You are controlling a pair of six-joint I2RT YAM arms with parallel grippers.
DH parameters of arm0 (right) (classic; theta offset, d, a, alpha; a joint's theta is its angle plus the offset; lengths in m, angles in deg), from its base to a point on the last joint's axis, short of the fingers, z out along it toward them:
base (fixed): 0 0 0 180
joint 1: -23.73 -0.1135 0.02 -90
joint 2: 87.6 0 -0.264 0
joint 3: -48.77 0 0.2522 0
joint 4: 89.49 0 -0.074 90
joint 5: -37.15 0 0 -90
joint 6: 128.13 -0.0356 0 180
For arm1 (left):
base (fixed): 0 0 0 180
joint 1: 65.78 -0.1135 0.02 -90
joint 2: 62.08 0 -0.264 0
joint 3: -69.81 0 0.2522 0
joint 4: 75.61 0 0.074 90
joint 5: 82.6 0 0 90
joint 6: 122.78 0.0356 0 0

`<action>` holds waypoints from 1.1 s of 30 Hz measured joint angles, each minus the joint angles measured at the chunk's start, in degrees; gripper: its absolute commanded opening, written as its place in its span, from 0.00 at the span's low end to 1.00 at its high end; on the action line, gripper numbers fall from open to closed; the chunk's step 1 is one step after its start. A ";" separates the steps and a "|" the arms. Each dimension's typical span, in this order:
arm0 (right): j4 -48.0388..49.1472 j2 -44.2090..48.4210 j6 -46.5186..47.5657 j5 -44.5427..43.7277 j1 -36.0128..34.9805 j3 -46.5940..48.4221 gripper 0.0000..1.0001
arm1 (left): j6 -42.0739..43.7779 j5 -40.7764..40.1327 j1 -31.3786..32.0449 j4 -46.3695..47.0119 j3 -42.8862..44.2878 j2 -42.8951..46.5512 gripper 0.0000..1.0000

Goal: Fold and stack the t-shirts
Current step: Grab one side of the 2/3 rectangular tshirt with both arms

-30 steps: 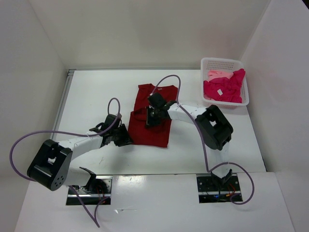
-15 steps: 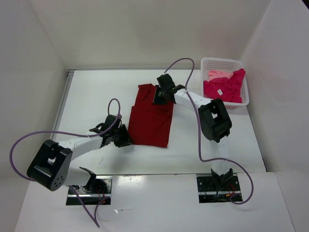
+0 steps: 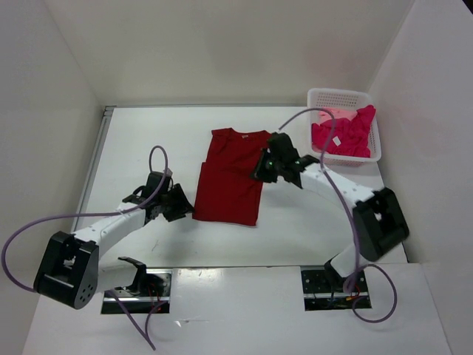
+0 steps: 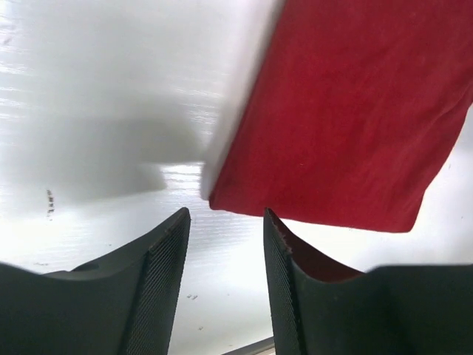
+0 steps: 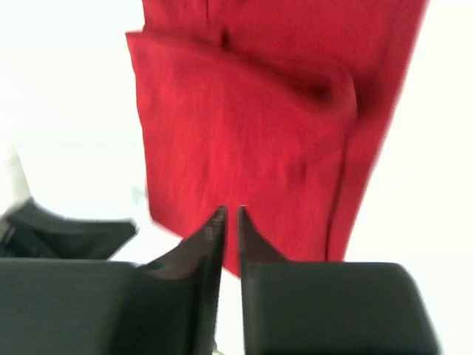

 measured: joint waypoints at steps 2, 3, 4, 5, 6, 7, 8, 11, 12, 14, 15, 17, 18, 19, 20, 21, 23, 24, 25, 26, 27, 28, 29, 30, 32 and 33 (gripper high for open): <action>0.55 6.51 -1.98 0.21 -0.29 -6.26 0.40 | 0.00 0.36 -0.25 -0.12 -0.06 -0.43 0.55; 0.85 9.01 -3.01 0.33 -0.58 -9.18 0.45 | 0.00 0.65 -0.27 0.07 -0.07 -1.11 0.55; 1.08 11.21 -4.09 0.61 -1.12 -12.21 0.47 | -0.06 1.18 -0.29 0.39 -0.07 -2.16 0.55; 1.14 12.56 -5.17 0.91 -1.65 -14.81 0.50 | -0.08 1.64 -0.29 0.78 -0.10 -3.44 0.55; 1.28 13.51 -6.17 1.49 -2.21 -17.50 0.52 | -0.10 1.94 -0.29 0.94 -0.15 -4.27 0.55; 1.19 13.95 -7.07 1.81 -2.81 -19.54 0.53 | -0.13 2.32 -0.29 1.04 -0.17 -5.10 0.55; 1.33 14.29 -8.15 2.14 -3.47 -21.90 0.54 | -0.25 3.22 -0.29 1.62 -0.18 -5.80 0.52; 1.52 15.10 -10.42 3.55 -4.50 -26.74 0.58 | -0.36 4.58 -0.33 3.44 -0.18 -6.95 0.48; 1.57 15.05 -10.94 4.18 -4.79 -27.55 0.59 | -0.32 4.94 -0.32 3.99 -0.18 -7.33 0.46; 2.37 13.89 -11.75 5.06 -5.91 -27.97 0.59 | -0.28 5.74 -0.34 4.72 -0.16 -8.01 0.44; 3.34 12.96 -12.06 5.34 -6.84 -27.96 0.59 | -0.28 6.10 -0.34 5.14 -0.17 -8.32 0.44; 5.24 11.21 -12.76 6.28 -8.39 -27.97 0.58 | -0.30 6.46 -0.34 5.63 -0.18 -8.67 0.38; 6.36 10.54 -13.16 6.66 -8.92 -28.03 0.57 | -0.27 6.53 -0.34 5.69 -0.18 -8.77 0.37; 7.28 10.09 -13.55 6.84 -9.19 -28.06 0.54 | -0.23 6.52 -0.34 5.70 -0.18 -8.87 0.34; 7.98 9.88 -13.74 6.75 -9.27 -28.06 0.51 | -0.19 6.50 -0.34 5.64 -0.18 -8.89 0.32; 8.63 9.77 -13.83 6.48 -9.27 -28.06 0.49 | -0.13 6.44 -0.34 5.54 -0.18 -8.89 0.30; 9.47 9.46 -14.03 5.86 -9.25 -27.90 0.43 | -0.10 6.25 -0.34 5.36 -0.21 -8.89 0.25; 9.82 9.00 -13.95 5.55 -9.25 -27.69 0.39 | -0.11 6.17 -0.34 5.31 -0.23 -8.89 0.22; 10.20 8.34 -13.87 5.21 -9.25 -27.47 0.36 | -0.13 6.10 -0.34 5.29 -0.24 -8.89 0.20; 10.61 7.51 -13.79 4.97 -9.25 -27.30 0.30 | -0.10 6.07 -0.34 5.29 -0.24 -8.88 0.18; 10.95 6.64 -13.76 4.81 -9.25 -27.19 0.24 | -0.07 6.06 -0.34 5.30 -0.24 -8.86 0.17; 11.14 5.92 -13.80 4.68 -9.25 -27.16 0.19 | -0.08 6.04 -0.34 5.26 -0.25 -8.80 0.14; 11.20 5.37 -13.83 4.58 -9.25 -27.16 0.14 | -0.07 6.02 -0.34 5.16 -0.25 -8.68 0.11; 11.20 5.12 -13.80 4.44 -9.25 -27.16 0.10 | 0.02 6.01 -0.34 5.01 -0.25 -8.46 0.10; 11.09 5.41 -13.74 3.74 -9.25 -27.16 0.05 | 0.33 6.02 -0.34 4.44 -0.26 -7.57 0.02; 10.91 5.78 -13.71 3.41 -9.25 -27.16 0.02 | 0.71 6.02 -0.34 4.04 -0.26 -6.96 0.01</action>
